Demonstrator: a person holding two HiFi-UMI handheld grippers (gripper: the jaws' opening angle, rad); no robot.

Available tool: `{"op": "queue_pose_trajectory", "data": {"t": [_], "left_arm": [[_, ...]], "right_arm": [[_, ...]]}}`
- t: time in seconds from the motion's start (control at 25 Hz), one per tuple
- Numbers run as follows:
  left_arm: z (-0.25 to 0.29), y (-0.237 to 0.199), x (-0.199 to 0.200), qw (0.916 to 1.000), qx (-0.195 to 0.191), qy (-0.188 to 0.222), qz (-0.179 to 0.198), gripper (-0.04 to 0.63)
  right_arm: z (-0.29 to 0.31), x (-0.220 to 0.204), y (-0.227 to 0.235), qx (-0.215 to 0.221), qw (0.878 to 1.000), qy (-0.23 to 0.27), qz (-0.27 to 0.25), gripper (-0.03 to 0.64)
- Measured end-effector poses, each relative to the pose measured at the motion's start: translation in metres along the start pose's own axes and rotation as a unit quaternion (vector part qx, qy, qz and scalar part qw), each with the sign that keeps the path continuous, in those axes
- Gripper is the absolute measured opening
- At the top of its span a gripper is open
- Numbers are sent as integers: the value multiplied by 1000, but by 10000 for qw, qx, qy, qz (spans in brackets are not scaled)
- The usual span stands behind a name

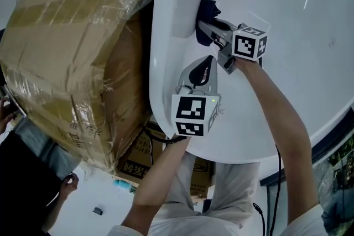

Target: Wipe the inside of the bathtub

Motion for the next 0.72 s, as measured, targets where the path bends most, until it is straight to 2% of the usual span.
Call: {"op": "queue_pose_trajectory", "data": {"t": [0.72], "left_arm": [[-39, 15, 11, 9999, 62, 27, 152, -2]], "right_arm": [[-14, 24, -78, 738, 9965, 94, -384, 48]]}}
Point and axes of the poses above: the fingertips, and each gripper's own axes: z forward along the fingers, y to its right, x out of its top, the point moved 8 cm from there along -z, backward along the fingers, and after that the axes turned 1 degree about -x, right-handed, at the moved point
